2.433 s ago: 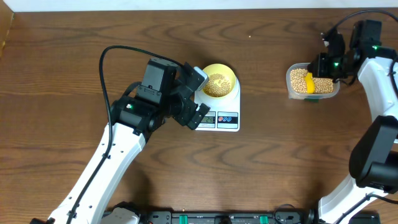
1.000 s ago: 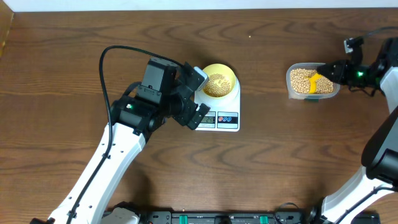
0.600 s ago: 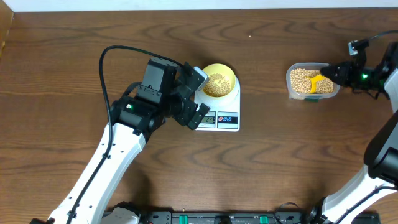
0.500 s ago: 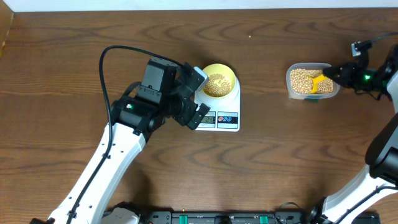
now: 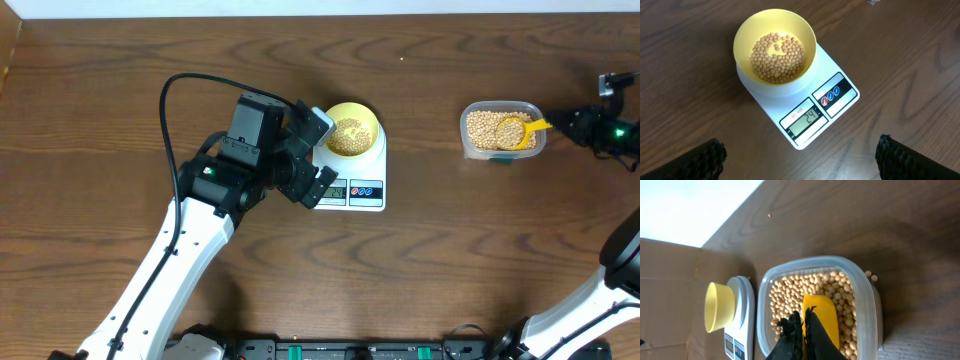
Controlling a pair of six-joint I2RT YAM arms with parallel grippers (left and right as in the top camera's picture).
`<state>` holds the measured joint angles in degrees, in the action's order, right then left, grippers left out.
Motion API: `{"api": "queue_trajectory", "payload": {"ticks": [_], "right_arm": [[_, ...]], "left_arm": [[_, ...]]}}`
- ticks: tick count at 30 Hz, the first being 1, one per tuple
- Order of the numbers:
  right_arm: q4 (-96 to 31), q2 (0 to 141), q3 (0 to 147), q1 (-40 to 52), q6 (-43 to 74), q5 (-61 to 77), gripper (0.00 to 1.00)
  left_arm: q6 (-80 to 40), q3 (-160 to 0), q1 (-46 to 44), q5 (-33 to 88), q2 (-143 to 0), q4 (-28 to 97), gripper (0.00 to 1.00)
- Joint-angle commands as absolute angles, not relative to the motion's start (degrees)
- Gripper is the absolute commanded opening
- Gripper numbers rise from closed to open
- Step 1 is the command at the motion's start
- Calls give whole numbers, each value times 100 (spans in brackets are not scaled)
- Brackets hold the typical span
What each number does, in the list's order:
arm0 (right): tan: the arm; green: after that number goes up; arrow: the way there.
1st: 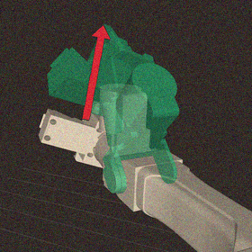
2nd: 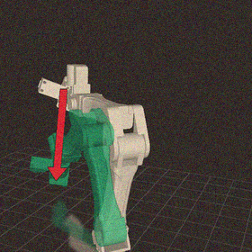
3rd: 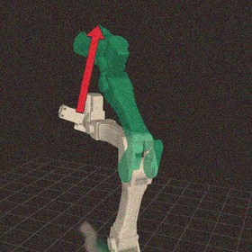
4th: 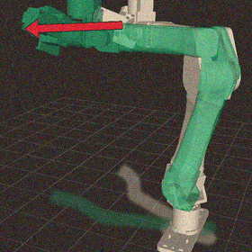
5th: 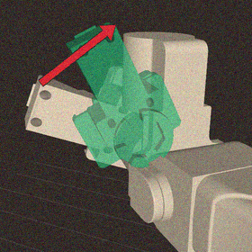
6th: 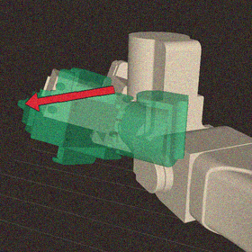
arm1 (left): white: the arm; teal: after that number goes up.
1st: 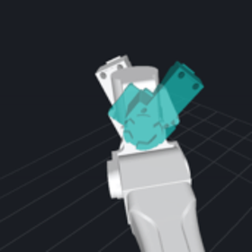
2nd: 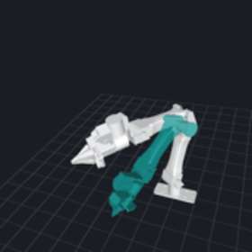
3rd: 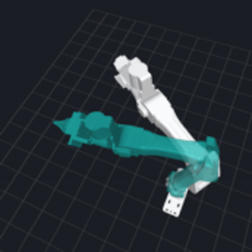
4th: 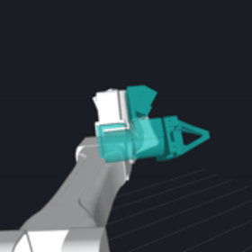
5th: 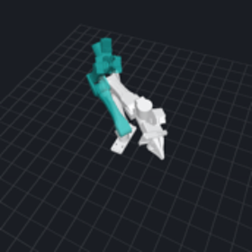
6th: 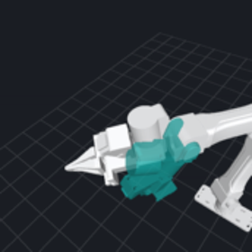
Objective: Scoop item into bowl and weigh 50g on scale
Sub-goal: 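Lift the filled scoop out of the tub with the right gripper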
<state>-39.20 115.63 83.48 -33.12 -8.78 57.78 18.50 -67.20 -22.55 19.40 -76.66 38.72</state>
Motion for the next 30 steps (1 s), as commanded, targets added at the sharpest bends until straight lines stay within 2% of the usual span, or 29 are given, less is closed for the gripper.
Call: {"api": "queue_trajectory", "payload": {"ticks": [1, 11, 30], "right_arm": [[-3765, 11627, 8307, -3395, -591, 6213, 1], [-3284, 11627, 8307, -3404, 279, 6248, 1], [-3100, 11627, 8307, -3409, 427, 7404, 1]], "left_arm": [[1946, -6678, -2241, 1994, -7710, 3881, 98], [1946, -6678, -2241, 1994, -7710, 3881, 98], [1946, -6678, -2241, 1994, -7710, 3881, 98]]}}
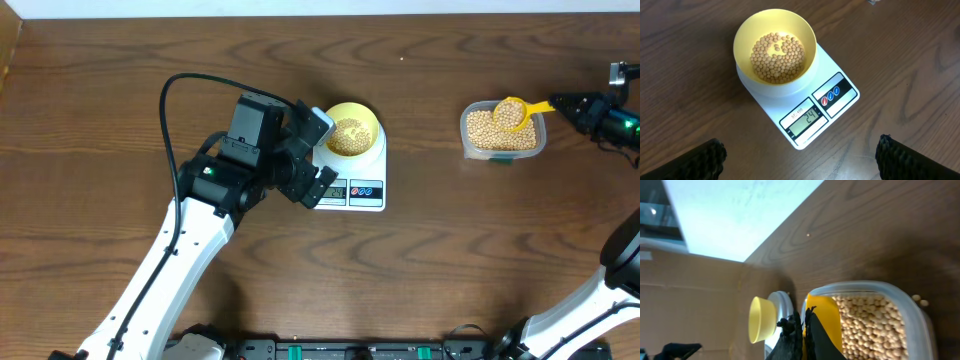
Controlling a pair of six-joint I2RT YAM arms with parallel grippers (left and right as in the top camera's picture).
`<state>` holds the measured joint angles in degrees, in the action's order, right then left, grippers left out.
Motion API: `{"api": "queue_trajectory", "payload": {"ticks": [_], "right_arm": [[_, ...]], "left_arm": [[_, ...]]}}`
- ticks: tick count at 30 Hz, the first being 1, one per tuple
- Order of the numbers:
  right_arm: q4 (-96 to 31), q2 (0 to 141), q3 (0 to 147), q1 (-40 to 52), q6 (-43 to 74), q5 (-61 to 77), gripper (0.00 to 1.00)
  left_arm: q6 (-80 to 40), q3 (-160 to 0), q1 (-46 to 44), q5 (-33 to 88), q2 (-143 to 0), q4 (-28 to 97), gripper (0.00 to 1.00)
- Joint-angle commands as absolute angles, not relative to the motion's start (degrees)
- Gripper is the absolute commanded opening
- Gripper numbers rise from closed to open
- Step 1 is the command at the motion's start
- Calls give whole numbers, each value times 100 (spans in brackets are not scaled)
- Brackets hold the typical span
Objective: Scoop item into bowl and weigh 50g on scale
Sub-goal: 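Lift the filled scoop out of the tub with the right gripper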
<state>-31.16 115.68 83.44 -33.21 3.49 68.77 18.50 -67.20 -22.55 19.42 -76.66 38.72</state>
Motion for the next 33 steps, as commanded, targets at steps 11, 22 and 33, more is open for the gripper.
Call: {"api": "queue_trajectory", "payload": {"ticks": [11, 22, 33], "right_arm": [[-3103, 11627, 8307, -3275, 779, 7841, 1], [-3096, 11627, 8307, -2602, 1094, 7841, 1], [-2637, 11627, 8307, -1802, 1649, 7841, 1]], "left_arm": [[1946, -6678, -2241, 1994, -7710, 3881, 97], [1946, -6678, -2241, 1994, -7710, 3881, 98], [1946, -6678, -2241, 1994, -7710, 3879, 97]]}}
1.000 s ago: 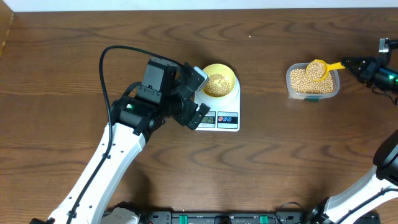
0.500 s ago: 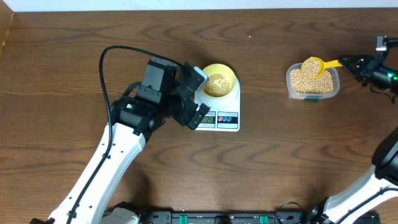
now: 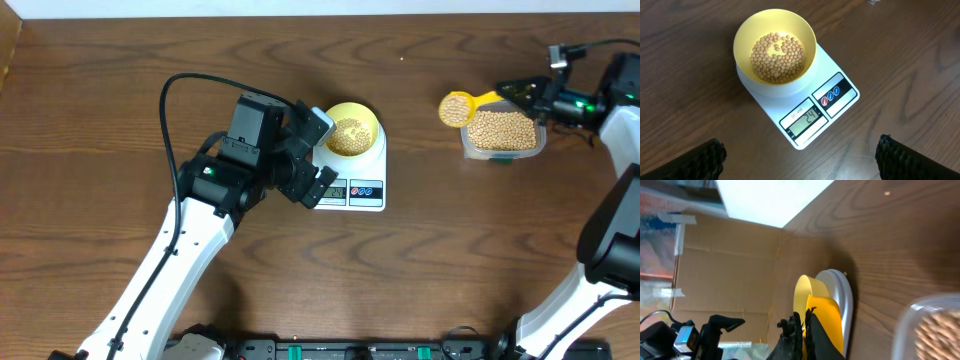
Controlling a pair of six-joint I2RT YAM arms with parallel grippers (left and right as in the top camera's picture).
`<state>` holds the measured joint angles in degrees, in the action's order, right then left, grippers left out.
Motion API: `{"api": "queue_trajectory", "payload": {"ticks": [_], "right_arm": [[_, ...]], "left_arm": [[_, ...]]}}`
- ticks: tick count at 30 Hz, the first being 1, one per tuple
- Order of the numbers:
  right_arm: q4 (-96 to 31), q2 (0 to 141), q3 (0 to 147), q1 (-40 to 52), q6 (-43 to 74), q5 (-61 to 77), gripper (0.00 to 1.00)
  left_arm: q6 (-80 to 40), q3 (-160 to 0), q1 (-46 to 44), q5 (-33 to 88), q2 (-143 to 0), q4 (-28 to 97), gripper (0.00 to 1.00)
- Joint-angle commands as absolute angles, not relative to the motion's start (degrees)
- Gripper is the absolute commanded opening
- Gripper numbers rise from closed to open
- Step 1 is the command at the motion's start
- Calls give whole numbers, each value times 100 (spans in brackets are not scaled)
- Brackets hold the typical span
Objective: Scoop item into bowl and weigh 50g on scale
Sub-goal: 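Lift the filled scoop out of the tub with the right gripper, then carry the filled scoop left over the yellow bowl with the right gripper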
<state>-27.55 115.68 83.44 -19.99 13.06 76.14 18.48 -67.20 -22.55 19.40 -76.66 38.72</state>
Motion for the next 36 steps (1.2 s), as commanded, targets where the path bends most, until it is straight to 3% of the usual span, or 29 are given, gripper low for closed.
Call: {"api": "queue_trajectory", "payload": {"ticks": [1, 15, 36], "right_arm": [[-2554, 11627, 8307, -1730, 1752, 7839, 1], [-1557, 11627, 8307, -832, 2703, 7642, 1], [-871, 11627, 8307, 266, 2862, 7188, 1]], "left_arm": [[1946, -6678, -2241, 1994, -7710, 3881, 98], [1946, -6678, -2241, 1994, -7710, 3881, 98], [1946, -6678, -2241, 1994, -7710, 3881, 98]]}}
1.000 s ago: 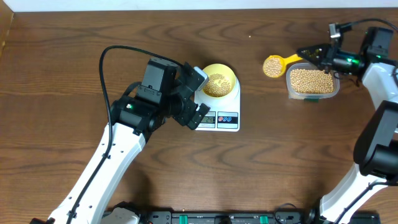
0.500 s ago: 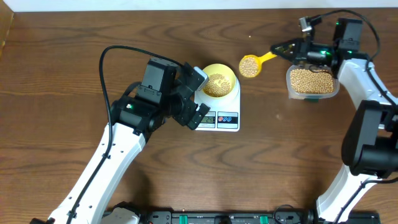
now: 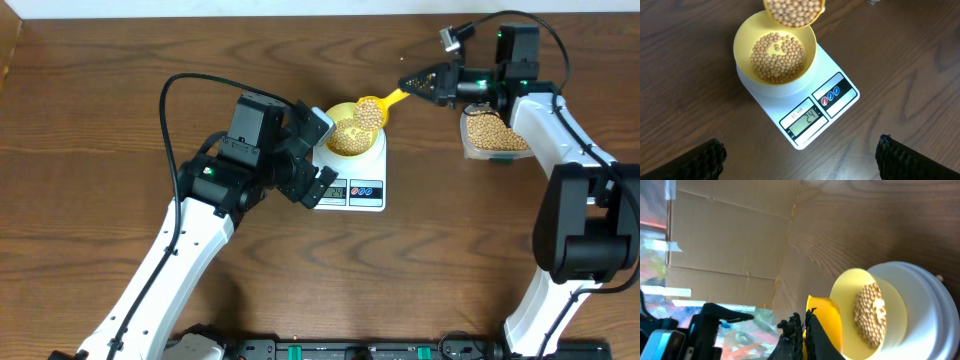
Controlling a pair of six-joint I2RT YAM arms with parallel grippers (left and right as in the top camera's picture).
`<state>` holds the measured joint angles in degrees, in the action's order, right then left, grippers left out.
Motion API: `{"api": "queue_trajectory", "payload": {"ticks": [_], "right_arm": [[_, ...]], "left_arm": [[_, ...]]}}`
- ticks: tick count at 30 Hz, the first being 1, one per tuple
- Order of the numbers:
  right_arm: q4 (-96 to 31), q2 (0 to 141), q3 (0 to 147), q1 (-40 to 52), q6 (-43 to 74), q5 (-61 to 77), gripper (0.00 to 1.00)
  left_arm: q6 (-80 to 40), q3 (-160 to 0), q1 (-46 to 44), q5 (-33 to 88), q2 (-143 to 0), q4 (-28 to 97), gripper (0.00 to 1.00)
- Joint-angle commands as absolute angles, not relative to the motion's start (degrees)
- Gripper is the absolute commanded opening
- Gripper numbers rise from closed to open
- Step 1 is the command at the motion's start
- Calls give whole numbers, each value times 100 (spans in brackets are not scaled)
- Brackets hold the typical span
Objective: Scoop item into bowl and weigh 50g on scale
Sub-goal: 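Carry the filled scoop left over the yellow bowl with the right gripper, then tilt the scoop with the right gripper to pour soybeans into the bowl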
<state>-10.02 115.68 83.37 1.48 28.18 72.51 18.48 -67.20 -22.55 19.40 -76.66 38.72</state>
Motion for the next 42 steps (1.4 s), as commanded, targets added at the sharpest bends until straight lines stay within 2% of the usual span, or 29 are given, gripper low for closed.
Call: {"api": "queue_trajectory", "payload": {"ticks": [1, 29, 42], "right_arm": [[-810, 11627, 8307, 287, 2860, 7170, 1], [-683, 11627, 8307, 757, 692, 6737, 1], [-683, 11627, 8307, 836, 506, 6455, 1]], "left_arm": [[1946, -6678, -2241, 1994, -7710, 3881, 97], [1949, -6678, -2241, 1994, -7710, 3881, 97], [1946, -6678, -2241, 1994, -7710, 3881, 98]]}}
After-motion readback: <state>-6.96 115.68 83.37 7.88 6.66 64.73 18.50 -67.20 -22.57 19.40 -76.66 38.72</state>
